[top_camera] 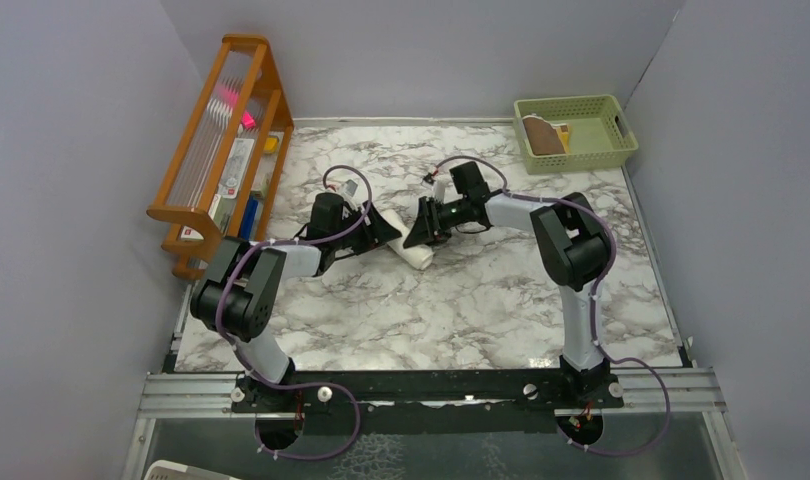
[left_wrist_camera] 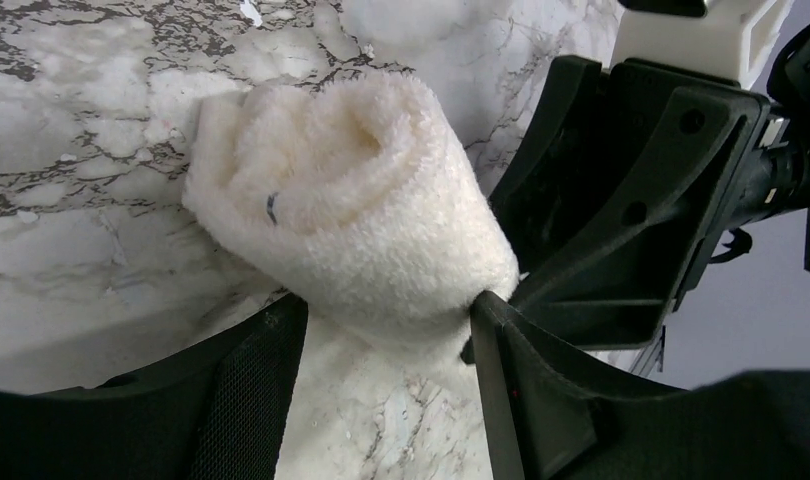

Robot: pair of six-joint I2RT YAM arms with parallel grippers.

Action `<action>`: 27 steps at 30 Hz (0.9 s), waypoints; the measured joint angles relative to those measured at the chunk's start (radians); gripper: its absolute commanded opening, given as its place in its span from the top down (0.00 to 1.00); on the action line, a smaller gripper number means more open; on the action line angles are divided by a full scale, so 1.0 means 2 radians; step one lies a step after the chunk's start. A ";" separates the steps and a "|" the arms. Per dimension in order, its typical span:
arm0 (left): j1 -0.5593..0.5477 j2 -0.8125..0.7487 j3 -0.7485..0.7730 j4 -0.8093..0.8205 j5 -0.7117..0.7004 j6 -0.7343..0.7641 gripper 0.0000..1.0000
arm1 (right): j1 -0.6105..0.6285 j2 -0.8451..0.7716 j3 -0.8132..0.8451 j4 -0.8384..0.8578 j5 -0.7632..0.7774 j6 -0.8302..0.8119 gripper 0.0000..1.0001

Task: Roll the towels
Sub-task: Roll the towel at the center of the board.

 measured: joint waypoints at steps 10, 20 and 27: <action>-0.005 0.041 0.005 0.043 -0.004 -0.018 0.36 | -0.008 0.007 -0.038 0.081 -0.043 0.068 0.62; -0.009 0.056 0.008 0.056 -0.017 -0.007 0.33 | -0.011 0.008 -0.062 0.131 -0.057 0.097 0.62; -0.009 0.065 0.000 0.103 -0.026 -0.012 0.25 | -0.013 0.010 -0.071 0.152 -0.072 0.105 0.62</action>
